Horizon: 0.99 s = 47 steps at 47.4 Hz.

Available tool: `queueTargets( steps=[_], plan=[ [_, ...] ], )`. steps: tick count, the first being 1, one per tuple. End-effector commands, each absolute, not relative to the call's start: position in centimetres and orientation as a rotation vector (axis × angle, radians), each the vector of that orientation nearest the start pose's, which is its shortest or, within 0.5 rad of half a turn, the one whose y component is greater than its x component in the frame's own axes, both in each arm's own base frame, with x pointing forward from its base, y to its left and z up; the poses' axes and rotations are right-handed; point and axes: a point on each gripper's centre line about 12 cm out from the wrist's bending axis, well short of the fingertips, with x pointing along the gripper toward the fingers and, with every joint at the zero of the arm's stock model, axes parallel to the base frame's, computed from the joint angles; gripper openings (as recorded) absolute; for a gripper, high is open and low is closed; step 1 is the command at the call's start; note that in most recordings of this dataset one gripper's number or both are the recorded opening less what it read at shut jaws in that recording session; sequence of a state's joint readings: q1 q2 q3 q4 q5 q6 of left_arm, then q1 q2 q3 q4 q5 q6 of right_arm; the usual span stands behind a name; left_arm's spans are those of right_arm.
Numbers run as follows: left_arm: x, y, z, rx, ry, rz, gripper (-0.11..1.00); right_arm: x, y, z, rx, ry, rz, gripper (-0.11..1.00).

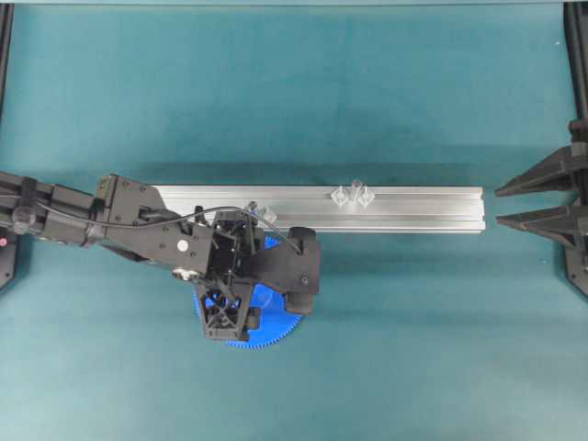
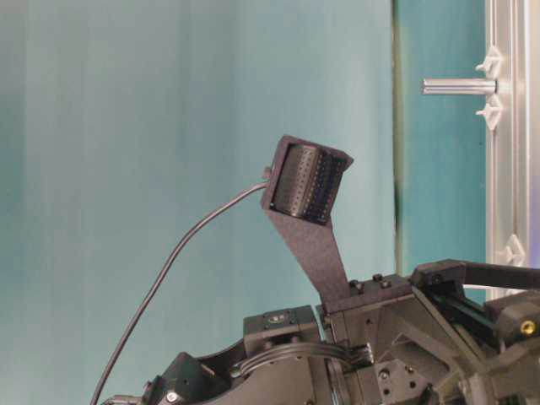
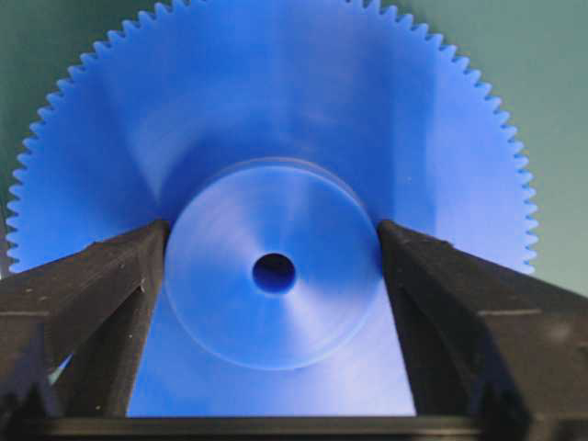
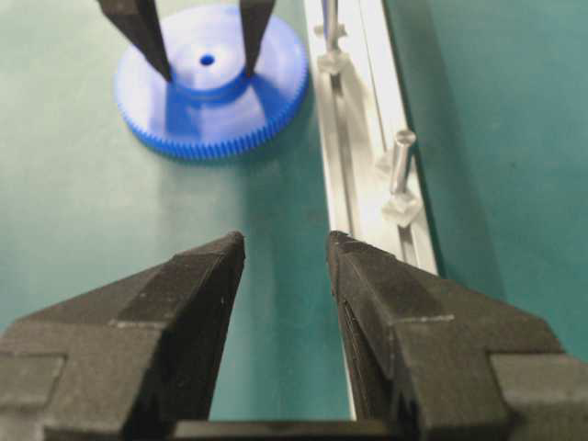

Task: Insert the large gear onto the shaft.
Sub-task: 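Close the left gripper on the gear hub and secure the grip, then lift the blue gear and carry it right toward the shaft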

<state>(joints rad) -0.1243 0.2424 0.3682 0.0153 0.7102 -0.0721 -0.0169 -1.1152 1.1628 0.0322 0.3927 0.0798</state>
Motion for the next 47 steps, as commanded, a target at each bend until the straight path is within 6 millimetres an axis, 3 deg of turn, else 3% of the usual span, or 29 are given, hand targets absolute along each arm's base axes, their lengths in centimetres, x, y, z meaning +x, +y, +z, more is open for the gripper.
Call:
queueTargets(
  steps=[1,20,47],
  plan=[
    [40.0,-4.5,11.8,0.034,1.322,-0.049,0.78,16.5,-0.2,25.2,0.125,0.428,-0.033,0.50],
    [40.7,-4.5,14.4,0.053,1.251,-0.069,0.78,16.5,-0.2,25.2,0.125,0.430,-0.033,0.50],
    [42.3,-4.8,20.2,0.084,1.082,-0.102,0.78,16.5,-0.2,25.2,0.124,0.428,-0.031,0.50]
  ],
)
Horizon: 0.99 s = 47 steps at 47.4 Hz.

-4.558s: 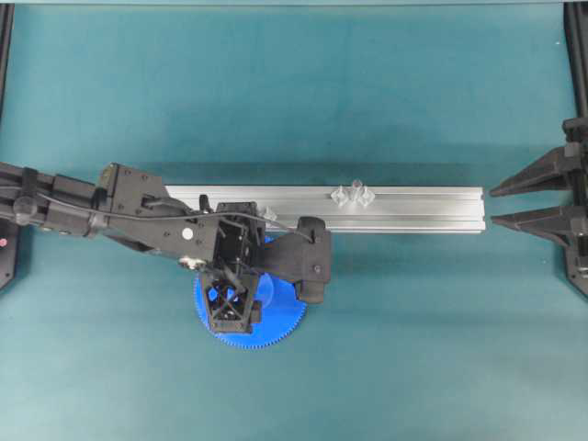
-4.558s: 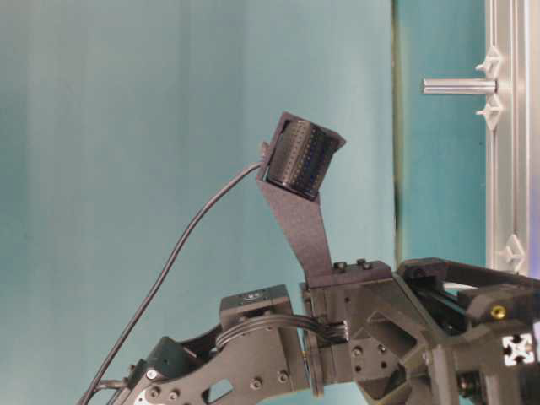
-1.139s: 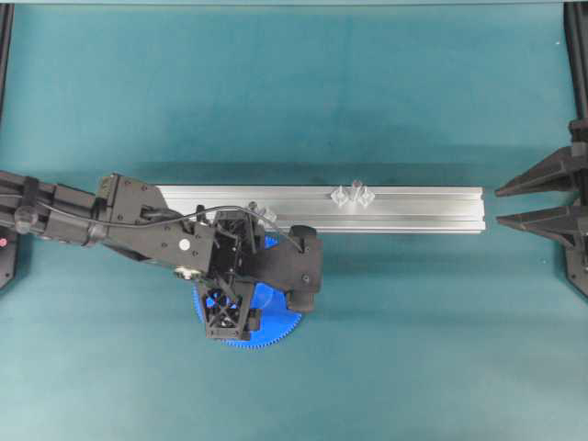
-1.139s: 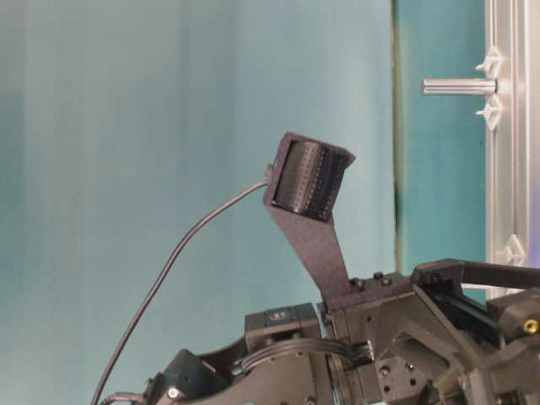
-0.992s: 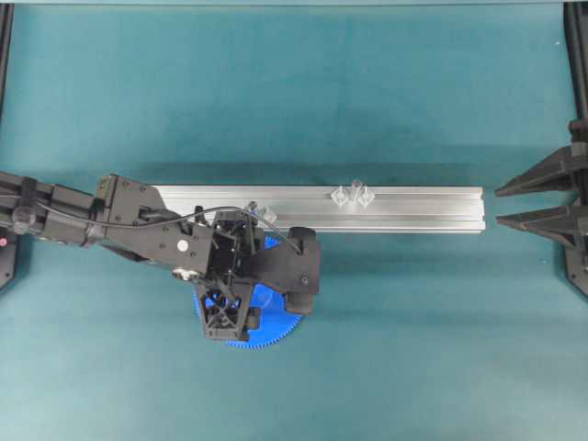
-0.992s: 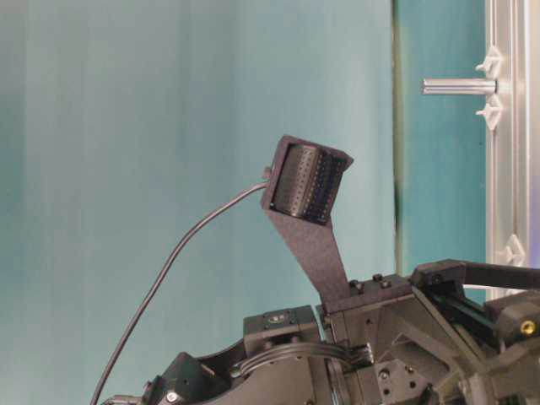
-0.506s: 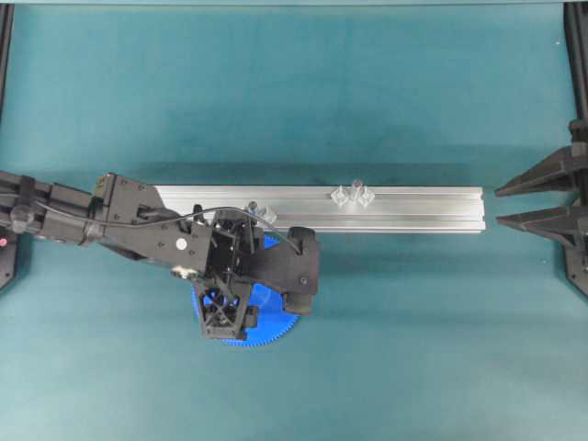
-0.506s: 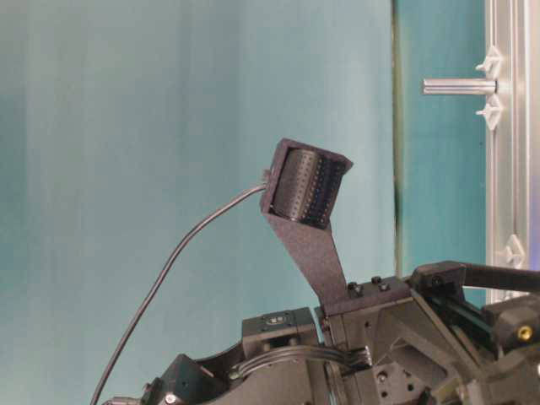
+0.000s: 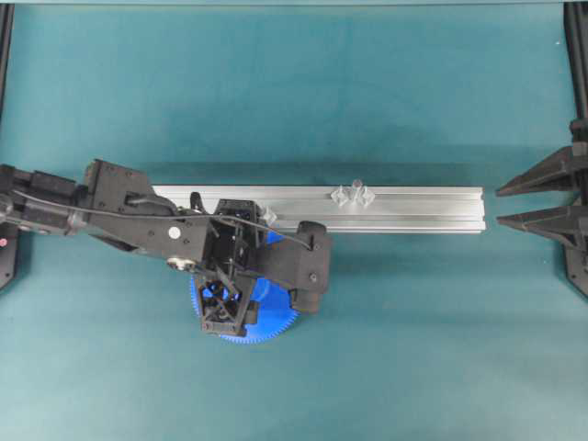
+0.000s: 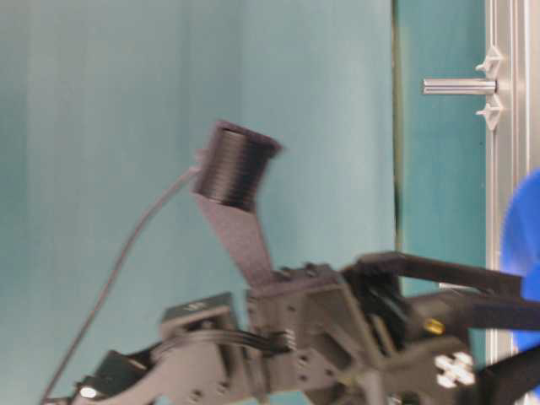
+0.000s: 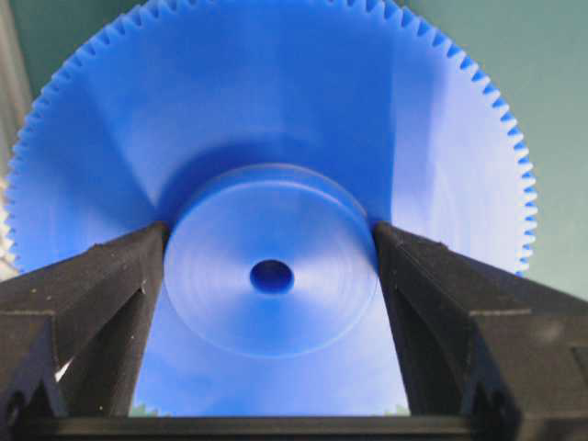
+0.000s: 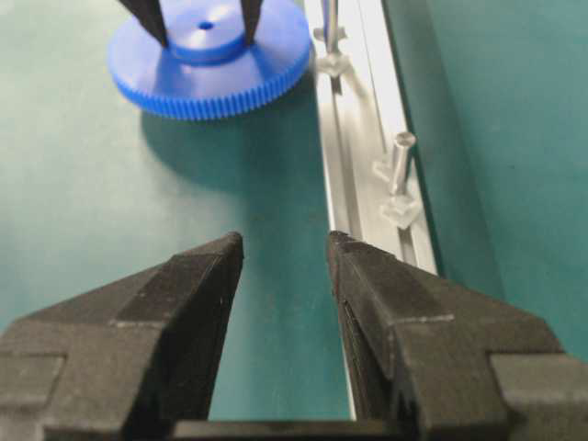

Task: Insert the large gear onto the shaft.
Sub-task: 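Lift the blue gear and carry it right toward the shaft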

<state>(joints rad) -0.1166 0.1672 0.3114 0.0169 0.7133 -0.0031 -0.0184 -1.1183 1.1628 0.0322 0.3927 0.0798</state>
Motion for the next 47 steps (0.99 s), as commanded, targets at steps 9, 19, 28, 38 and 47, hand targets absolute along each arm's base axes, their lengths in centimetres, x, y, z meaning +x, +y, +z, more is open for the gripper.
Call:
queueTargets(
  steps=[9,19,28,38,47],
  plan=[
    [43.1,-4.5,22.3,0.112,1.013,-0.113,0.78,16.4,-0.2,25.0,0.124,0.430,-0.033,0.50],
    [44.3,-2.8,23.9,0.139,0.965,-0.102,0.78,16.3,-0.2,25.0,0.124,0.427,-0.032,0.50],
    [45.8,-0.9,25.0,0.189,0.926,-0.095,0.78,16.2,-0.2,25.2,0.124,0.416,-0.032,0.50],
    [47.9,0.9,25.3,0.259,0.903,-0.099,0.78,16.0,-0.2,25.2,0.122,0.407,-0.032,0.50],
    [49.6,2.3,24.9,0.294,0.896,-0.095,0.78,15.8,-0.2,25.3,0.122,0.399,-0.031,0.50]
  ],
)
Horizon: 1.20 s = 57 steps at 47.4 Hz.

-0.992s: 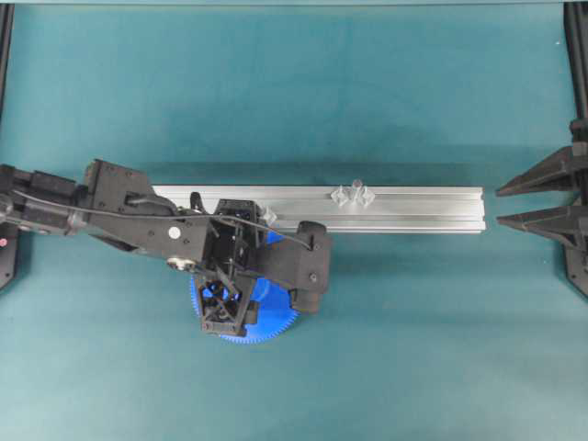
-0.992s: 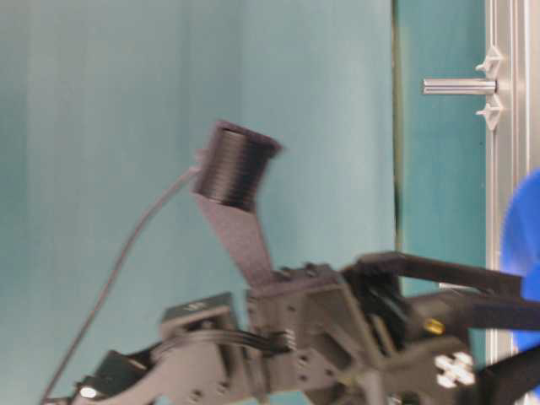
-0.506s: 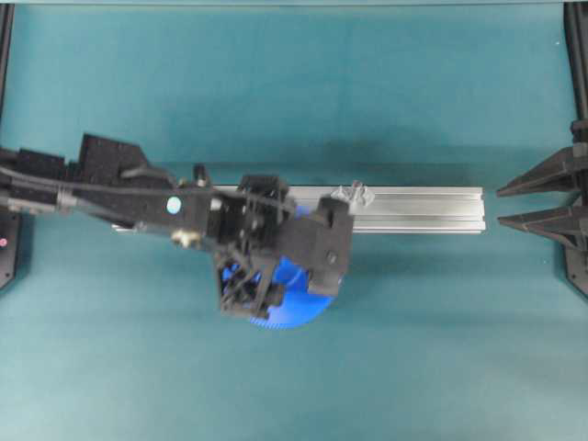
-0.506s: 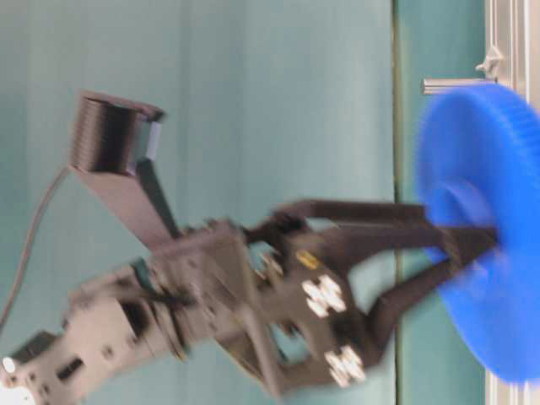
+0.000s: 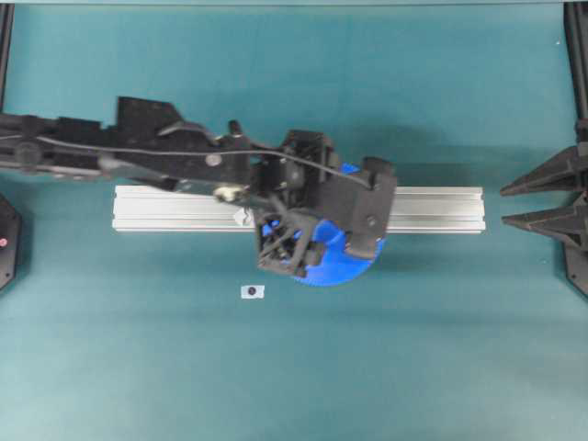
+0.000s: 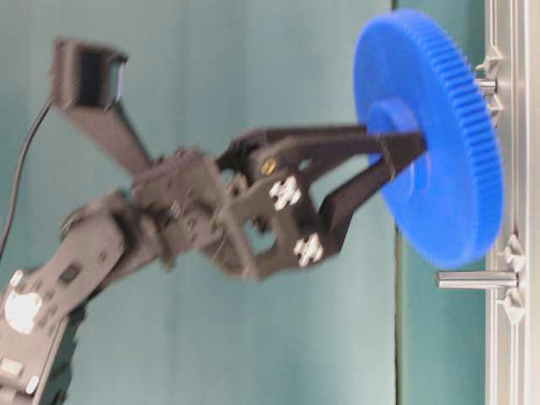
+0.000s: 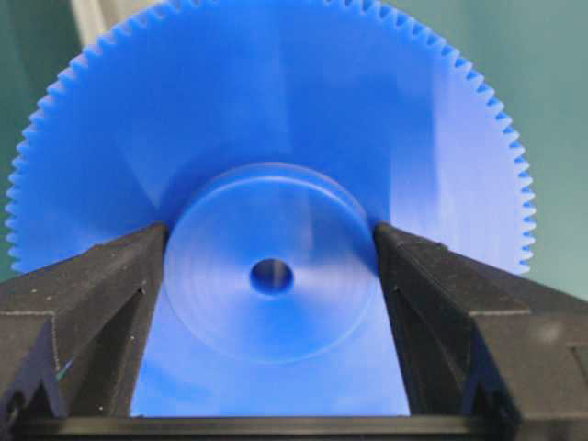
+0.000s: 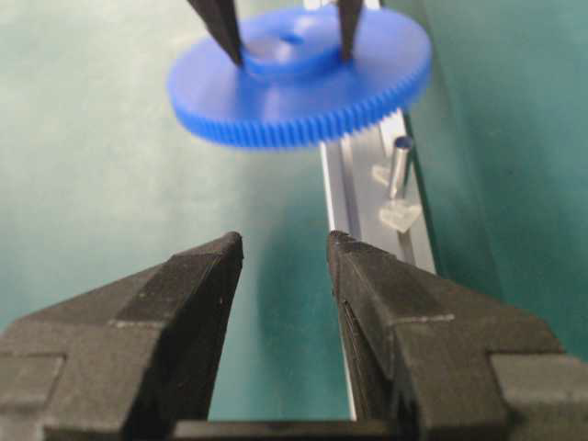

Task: Insert the large gear onto the shaft.
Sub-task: 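Lift the blue gear and carry it right toward the shaft, then align the gear's center hole with the left metal shaft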

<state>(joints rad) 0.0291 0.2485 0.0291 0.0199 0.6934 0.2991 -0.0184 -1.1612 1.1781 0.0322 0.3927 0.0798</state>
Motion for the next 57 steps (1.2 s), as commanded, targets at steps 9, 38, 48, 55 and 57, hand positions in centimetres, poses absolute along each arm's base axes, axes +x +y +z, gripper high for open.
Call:
queueTargets(
  steps=[9,38,48,55,57],
  plan=[
    [51.2,3.5,25.1,0.321,0.876,-0.087,0.78,15.8,-0.2,25.2,0.121,0.398,-0.031,0.50],
    [52.7,4.9,26.7,0.352,0.954,-0.103,0.78,15.4,-0.2,24.9,0.119,0.392,-0.031,0.50],
    [53.2,5.1,26.4,0.348,0.986,-0.107,0.78,15.3,-0.2,24.7,0.119,0.398,-0.032,0.50],
    [53.5,5.2,26.1,0.375,1.053,-0.141,0.78,15.3,-0.2,24.5,0.119,0.396,-0.032,0.50],
    [53.8,5.3,25.9,0.386,1.065,-0.150,0.78,15.3,-0.2,24.4,0.119,0.398,-0.032,0.50]
  ],
)
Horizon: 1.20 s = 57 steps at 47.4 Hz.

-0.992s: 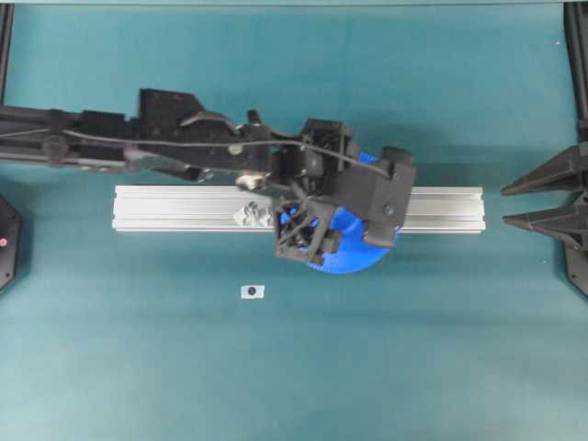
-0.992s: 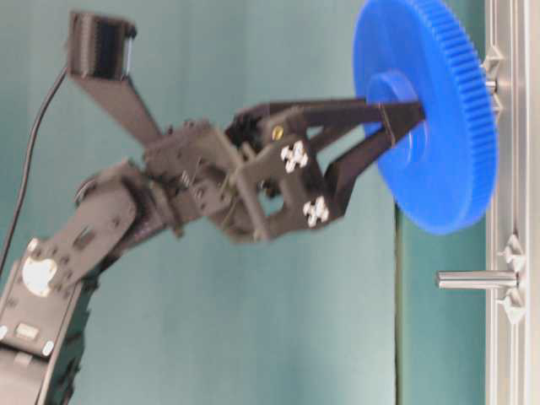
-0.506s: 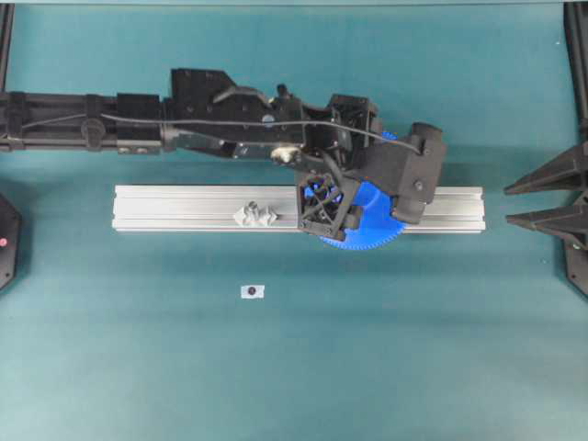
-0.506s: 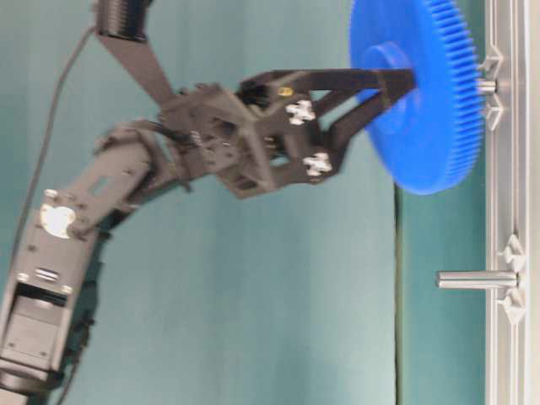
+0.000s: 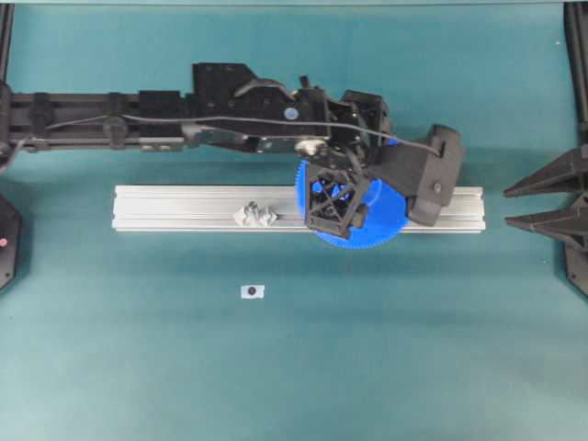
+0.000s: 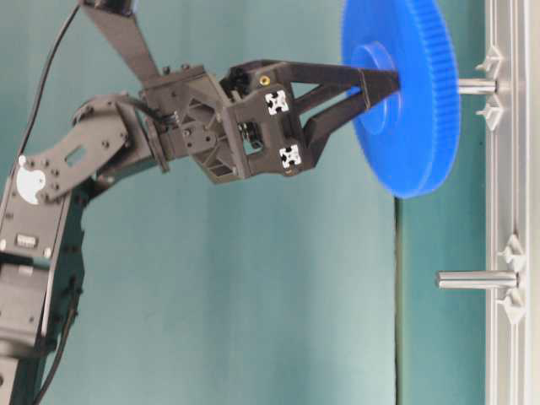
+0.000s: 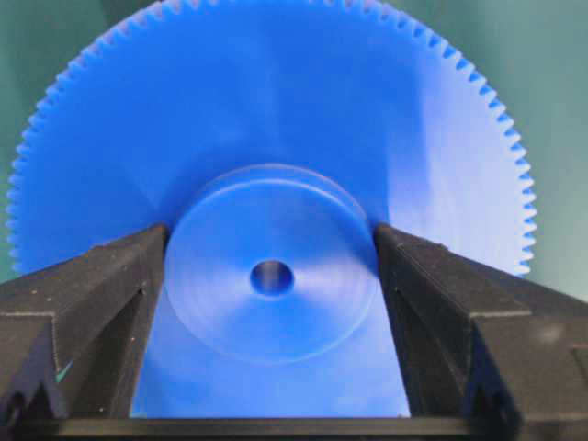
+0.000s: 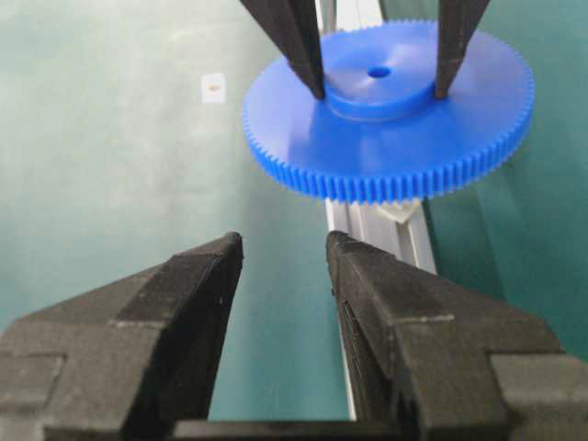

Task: Insert the large gear onto the shaft.
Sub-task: 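Align the gear's center hole with the left metal shaft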

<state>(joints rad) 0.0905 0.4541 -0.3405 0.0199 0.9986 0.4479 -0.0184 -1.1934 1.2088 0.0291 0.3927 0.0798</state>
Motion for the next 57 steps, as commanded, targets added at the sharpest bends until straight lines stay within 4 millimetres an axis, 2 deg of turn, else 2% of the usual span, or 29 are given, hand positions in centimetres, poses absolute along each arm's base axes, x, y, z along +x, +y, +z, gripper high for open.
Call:
queueTargets(
  steps=[1,12,20,28,38,51,57],
  plan=[
    [53.9,5.4,25.9,0.391,1.066,-0.154,0.78,15.3,-0.2,24.4,0.119,0.398,-0.032,0.50],
    [55.3,6.0,24.6,0.396,1.066,-0.151,0.78,15.3,-0.2,24.5,0.119,0.396,-0.032,0.50],
    [55.4,6.4,23.5,0.389,1.087,-0.150,0.78,15.3,-0.2,24.5,0.118,0.396,-0.032,0.50],
    [55.4,7.3,23.3,0.374,1.083,-0.130,0.78,15.3,-0.2,24.5,0.118,0.395,-0.032,0.50],
    [54.6,8.9,23.2,0.342,1.102,-0.098,0.78,15.2,-0.2,24.7,0.119,0.390,-0.031,0.50],
    [52.9,8.6,22.4,0.327,1.152,-0.109,0.78,15.1,-0.2,24.6,0.119,0.390,-0.031,0.50],
    [52.0,8.4,22.6,0.314,1.163,-0.105,0.78,15.2,-0.2,24.7,0.117,0.390,-0.031,0.50]
  ],
)
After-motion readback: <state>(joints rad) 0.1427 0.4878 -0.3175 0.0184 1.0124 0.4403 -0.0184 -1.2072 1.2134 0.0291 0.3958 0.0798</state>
